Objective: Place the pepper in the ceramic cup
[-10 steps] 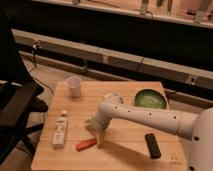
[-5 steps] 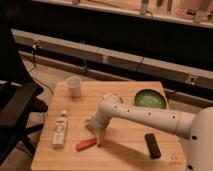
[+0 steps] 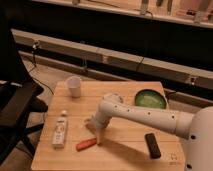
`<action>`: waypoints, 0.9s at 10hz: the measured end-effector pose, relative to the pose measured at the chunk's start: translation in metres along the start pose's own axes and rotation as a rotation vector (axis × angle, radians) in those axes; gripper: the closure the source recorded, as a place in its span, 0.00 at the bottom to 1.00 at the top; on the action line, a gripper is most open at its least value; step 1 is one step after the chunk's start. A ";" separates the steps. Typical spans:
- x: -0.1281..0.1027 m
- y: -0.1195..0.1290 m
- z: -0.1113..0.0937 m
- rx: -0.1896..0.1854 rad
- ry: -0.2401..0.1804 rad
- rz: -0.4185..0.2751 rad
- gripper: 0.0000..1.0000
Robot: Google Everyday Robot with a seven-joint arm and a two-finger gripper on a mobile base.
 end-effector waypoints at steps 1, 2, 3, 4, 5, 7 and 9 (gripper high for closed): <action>-0.003 0.004 0.004 -0.013 0.007 0.001 0.20; -0.007 0.009 0.007 -0.021 0.011 0.002 0.20; -0.008 0.011 0.009 -0.025 0.014 0.007 0.20; -0.008 0.014 0.011 -0.031 0.017 0.011 0.20; -0.010 0.016 0.014 -0.038 0.014 0.014 0.20; -0.011 0.015 0.014 -0.038 0.016 0.008 0.20; -0.019 0.019 0.019 -0.057 0.014 -0.008 0.36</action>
